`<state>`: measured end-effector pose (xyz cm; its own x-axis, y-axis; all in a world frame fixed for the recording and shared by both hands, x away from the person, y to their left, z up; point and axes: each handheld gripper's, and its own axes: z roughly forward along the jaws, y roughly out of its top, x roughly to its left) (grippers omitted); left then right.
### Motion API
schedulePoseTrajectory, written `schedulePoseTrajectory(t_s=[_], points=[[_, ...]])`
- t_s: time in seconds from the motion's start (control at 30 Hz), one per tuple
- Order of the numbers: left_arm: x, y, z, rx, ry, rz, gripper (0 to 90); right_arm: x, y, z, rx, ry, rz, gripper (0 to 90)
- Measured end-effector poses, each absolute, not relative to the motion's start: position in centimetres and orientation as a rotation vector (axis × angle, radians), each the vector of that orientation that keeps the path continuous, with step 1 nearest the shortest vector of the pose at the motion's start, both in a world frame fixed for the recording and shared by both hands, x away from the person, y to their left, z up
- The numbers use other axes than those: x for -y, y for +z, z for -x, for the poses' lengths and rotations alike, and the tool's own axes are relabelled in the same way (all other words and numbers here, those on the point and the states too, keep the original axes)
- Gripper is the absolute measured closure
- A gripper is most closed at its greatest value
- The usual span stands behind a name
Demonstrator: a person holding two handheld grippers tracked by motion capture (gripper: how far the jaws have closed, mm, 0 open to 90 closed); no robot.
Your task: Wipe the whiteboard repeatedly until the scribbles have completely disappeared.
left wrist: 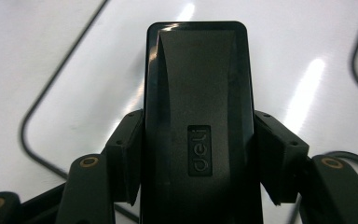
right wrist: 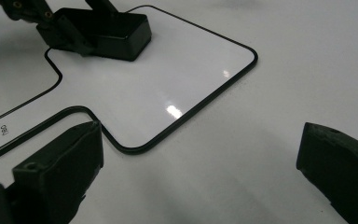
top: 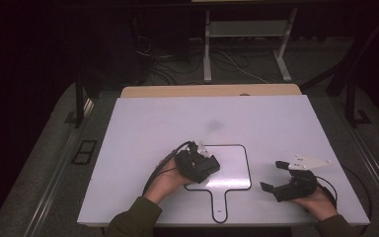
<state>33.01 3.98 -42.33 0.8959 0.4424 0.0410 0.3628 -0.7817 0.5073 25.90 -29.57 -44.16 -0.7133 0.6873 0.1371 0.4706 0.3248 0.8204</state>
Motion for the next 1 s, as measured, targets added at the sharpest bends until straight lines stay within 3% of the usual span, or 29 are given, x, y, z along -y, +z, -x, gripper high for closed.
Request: schedulePoseTrajectory(t_s=[0.33, 1.0], points=[[-4.8, -42.3, -34.8, -0.658, 0.249, -2.54, 39.5, 29.5, -44.2, -25.9, -2.359, 1.332, -1.049, 0.0], [-5.9, -41.5, -34.3, -0.639, 0.135, -2.45, 39.4, 29.5, -44.3, -26.3, -2.361, 1.329, -1.057, 0.0]])
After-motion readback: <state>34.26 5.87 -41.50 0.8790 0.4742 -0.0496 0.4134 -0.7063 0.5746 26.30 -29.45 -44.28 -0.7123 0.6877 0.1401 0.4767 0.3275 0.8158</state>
